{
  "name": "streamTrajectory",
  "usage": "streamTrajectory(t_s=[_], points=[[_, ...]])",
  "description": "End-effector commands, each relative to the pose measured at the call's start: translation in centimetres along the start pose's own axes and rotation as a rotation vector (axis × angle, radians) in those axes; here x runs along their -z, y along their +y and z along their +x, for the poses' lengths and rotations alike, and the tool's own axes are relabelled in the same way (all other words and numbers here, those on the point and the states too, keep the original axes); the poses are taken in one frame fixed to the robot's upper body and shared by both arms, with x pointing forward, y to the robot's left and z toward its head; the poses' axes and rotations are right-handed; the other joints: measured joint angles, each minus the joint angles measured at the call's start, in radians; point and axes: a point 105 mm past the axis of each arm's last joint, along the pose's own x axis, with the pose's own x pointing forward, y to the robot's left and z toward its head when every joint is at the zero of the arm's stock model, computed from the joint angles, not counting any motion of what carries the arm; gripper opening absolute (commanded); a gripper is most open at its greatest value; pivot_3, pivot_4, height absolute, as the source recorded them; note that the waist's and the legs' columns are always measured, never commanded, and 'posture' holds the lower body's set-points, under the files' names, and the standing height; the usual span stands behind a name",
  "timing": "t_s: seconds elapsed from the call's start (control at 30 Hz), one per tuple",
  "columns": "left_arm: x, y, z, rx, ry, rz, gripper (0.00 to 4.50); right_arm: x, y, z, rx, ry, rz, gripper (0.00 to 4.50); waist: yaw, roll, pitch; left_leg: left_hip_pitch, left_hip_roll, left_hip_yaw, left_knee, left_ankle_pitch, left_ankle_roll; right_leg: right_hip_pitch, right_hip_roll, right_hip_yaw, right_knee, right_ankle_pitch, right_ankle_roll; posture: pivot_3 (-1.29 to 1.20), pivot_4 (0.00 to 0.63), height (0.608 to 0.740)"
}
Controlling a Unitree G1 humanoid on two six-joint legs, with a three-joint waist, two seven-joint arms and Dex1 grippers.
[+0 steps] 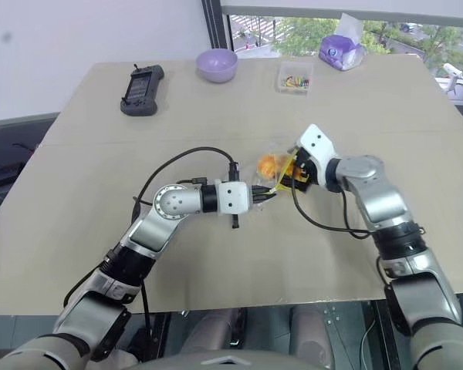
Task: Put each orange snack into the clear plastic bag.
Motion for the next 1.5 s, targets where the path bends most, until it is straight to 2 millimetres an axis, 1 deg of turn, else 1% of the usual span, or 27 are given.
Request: streamTrajectory(t_s=[0.03, 0.1, 0.17, 0.23, 0.27, 0.33, 0.4, 0.47, 0.57, 0.67, 0.77, 0.8, 0.83, 0.9, 0.97, 1.03, 1.17, 1.3, 1.37, 1.4, 1.47, 1.5], points=[[-0.2, 1.0, -0.5, -0.060, -0.011, -0.012, 0.00, -1.9, 0.5, -1.9, -0.033, -0.088, -0.029, 3.99, 0.001, 0.000, 0.000, 0.000, 0.000, 0.000, 0.000, 0.000, 0.000, 0.000, 0.000, 0.000, 0.000, 0.000, 0.000, 0.00, 0.150, 0.740], [-0.2, 1.1, -0.5, -0.069, -0.012, -0.023, 0.00, -1.9, 1.1, -2.7, -0.064, -0.105, -0.029, 3.99, 0.001, 0.000, 0.000, 0.000, 0.000, 0.000, 0.000, 0.000, 0.000, 0.000, 0.000, 0.000, 0.000, 0.000, 0.000, 0.00, 0.150, 0.740], [-0.2, 1.1, -0.5, -0.072, -0.012, -0.025, 0.00, -2.1, 0.7, -3.1, -0.038, -0.116, -0.045, 3.99, 0.001, 0.000, 0.000, 0.000, 0.000, 0.000, 0.000, 0.000, 0.000, 0.000, 0.000, 0.000, 0.000, 0.000, 0.000, 0.00, 0.150, 0.740], [-0.3, 1.2, -0.3, -0.076, -0.018, -0.029, 0.00, -2.3, -0.3, -2.8, 0.033, -0.114, -0.059, 3.99, 0.000, 0.000, 0.000, 0.000, 0.000, 0.000, 0.000, 0.000, 0.000, 0.000, 0.000, 0.000, 0.000, 0.000, 0.000, 0.00, 0.150, 0.740], [-0.5, 1.2, -0.2, -0.079, -0.026, -0.035, 0.00, -2.2, -0.4, -2.4, 0.050, -0.104, -0.062, 3.99, 0.000, 0.000, 0.000, 0.000, 0.000, 0.000, 0.000, 0.000, 0.000, 0.000, 0.000, 0.000, 0.000, 0.000, 0.000, 0.00, 0.150, 0.740], [-0.8, 1.2, 0.1, -0.083, -0.038, -0.040, 0.00, -1.7, -0.3, -1.7, 0.059, -0.066, -0.078, 3.99, 0.001, 0.000, 0.000, 0.001, 0.000, 0.000, 0.000, 0.000, 0.000, 0.000, 0.000, 0.000, 0.001, 0.000, 0.000, 0.00, 0.150, 0.740], [-1.0, 1.2, 0.4, -0.084, -0.048, -0.040, 0.00, -1.9, 0.4, -1.9, 0.016, -0.084, -0.068, 3.99, 0.002, 0.000, 0.000, 0.001, 0.001, 0.000, 0.000, 0.000, 0.000, 0.000, 0.001, 0.000, 0.000, 0.000, 0.000, 0.00, 0.150, 0.740], [-1.2, 1.2, 0.4, -0.084, -0.052, -0.041, 0.00, -2.1, 0.9, -3.1, -0.040, -0.104, -0.057, 3.99, 0.003, 0.000, 0.000, 0.000, 0.000, 0.000, 0.000, 0.000, 0.000, 0.000, 0.000, 0.000, 0.000, 0.000, 0.000, 0.00, 0.150, 0.740], [-0.9, 1.2, 0.2, -0.087, -0.042, -0.041, 0.00, -1.1, 1.6, -6.9, -0.155, -0.026, -0.078, 3.99, 0.025, 0.000, 0.000, -0.002, 0.000, -0.001, 0.000, 0.000, 0.000, 0.000, -0.002, -0.001, -0.002, 0.000, 0.000, 0.00, 0.150, 0.740], [-0.8, 1.2, 0.1, -0.093, -0.038, -0.046, 0.00, 0.0, 1.4, -9.8, -0.190, 0.060, -0.094, 3.99, 0.028, 0.000, 0.000, -0.002, -0.001, -0.001, 0.001, 0.000, 0.000, 0.000, -0.002, -0.001, -0.002, 0.000, 0.000, 0.00, 0.150, 0.740], [-0.8, 1.1, 0.2, -0.092, -0.038, -0.047, 0.00, 0.5, 1.5, -11.4, -0.216, 0.103, -0.091, 3.99, 0.026, 0.000, 0.000, -0.001, 0.000, -0.001, 0.001, 0.000, 0.001, 0.001, 0.000, -0.002, -0.002, 0.000, 0.000, 0.00, 0.150, 0.740], [-0.8, 1.1, 0.2, -0.091, -0.039, -0.048, 0.00, 0.9, 0.9, -11.7, -0.184, 0.131, -0.104, 3.99, 0.023, 0.000, 0.000, 0.000, 0.000, 0.000, 0.001, -0.001, 0.001, 0.002, 0.000, -0.001, -0.001, 0.000, 0.000, 0.00, 0.150, 0.740], [-0.9, 1.1, 0.2, -0.090, -0.040, -0.048, 0.00, 1.5, 0.2, -11.8, -0.142, 0.164, -0.124, 3.99, 0.021, 0.000, 0.000, 0.001, 0.001, 0.001, 0.000, -0.001, 0.002, 0.002, 0.000, -0.001, -0.001, 0.000, 0.000, 0.00, 0.150, 0.740], [-0.9, 1.1, 0.2, -0.088, -0.042, -0.049, 0.00, 3.3, -1.6, -11.3, -0.025, 0.256, -0.201, 3.99, 0.019, 0.000, 0.000, 0.002, 0.001, 0.001, 0.000, -0.001, 0.002, 0.002, 0.001, 0.000, 0.000, 0.000, 0.000, 0.00, 0.150, 0.740], [-0.9, 1.1, 0.3, -0.086, -0.044, -0.049, 0.00, 4.0, -2.5, -10.4, 0.029, 0.282, -0.260, 3.99, 0.020, 0.000, 0.000, 0.002, 0.001, 0.002, 0.001, -0.001, 0.001, 0.002, 0.000, 0.000, 0.000, 0.000, 0.000, 0.00, 0.150, 0.740], [-1.0, 1.1, 0.4, -0.083, -0.046, -0.048, 0.00, 4.0, -2.7, -9.2, 0.057, 0.263, -0.301, 3.99, 0.022, 0.000, 0.000, 0.002, 0.001, 0.002, 0.001, 0.000, 0.000, 0.002, 0.000, 0.000, 0.000, 0.000, 0.000, 0.00, 0.150, 0.740], [-1.0, 1.2, 0.4, -0.081, -0.046, -0.046, 0.00, 4.4, -2.9, -7.7, 0.090, 0.274, -0.401, 3.99, 0.024, 0.000, 0.000, 0.001, 0.001, 0.002, 0.000, 0.000, 0.000, 0.001, 0.000, 0.000, 0.000, 0.000, 0.000, 0.00, 0.150, 0.740], [-0.9, 1.2, 0.3, -0.084, -0.042, -0.046, 0.00, 4.1, -2.9, -6.6, 0.105, 0.236, -0.428, 3.99, 0.028, 0.000, 0.000, 0.000, 0.000, 0.001, 0.001, 0.000, 0.000, 0.001, -0.001, 0.000, -0.001, 0.000, 0.000, 0.00, 0.150, 0.740], [-0.9, 1.2, 0.3, -0.085, -0.040, -0.047, 0.00, 3.3, -2.9, -6.2, 0.122, 0.192, -0.417, 3.99, 0.027, 0.000, 0.000, 0.000, 0.000, 0.001, 0.001, 0.000, 0.000, 0.001, -0.001, 0.000, -0.001, 0.000, 0.000, 0.00, 0.150, 0.740], [-0.9, 1.2, 0.3, -0.085, -0.039, -0.047, 0.00, 3.0, -2.9, -6.2, 0.126, 0.178, -0.417, 3.76, 0.027, 0.000, 0.000, 0.000, 0.000, 0.001, 0.001, 0.000, 0.000, 0.001, -0.001, 0.000, -0.001, 0.000, 0.000, 0.00, 0.150, 0.740], [-0.8, 1.1, 0.2, -0.085, -0.038, -0.049, 0.00, 2.8, -3.0, -6.3, 0.125, 0.179, -0.431, 3.14, 0.026, 0.000, 0.000, 0.000, 0.000, 0.001, 0.001, 0.000, 0.000, 0.001, -0.001, 0.000, -0.001, 0.000, 0.000, 0.00, 0.150, 0.740], [-0.8, 1.1, 0.2, -0.085, -0.037, -0.049, 0.00, 2.8, -3.0, -6.4, 0.120, 0.188, -0.439, 2.72, 0.026, 0.000, 0.000, 0.000, 0.000, 0.001, 0.001, 0.000, 0.000, 0.001, -0.001, 0.000, -0.001, 0.000, 0.000, 0.00, 0.150, 0.740]])
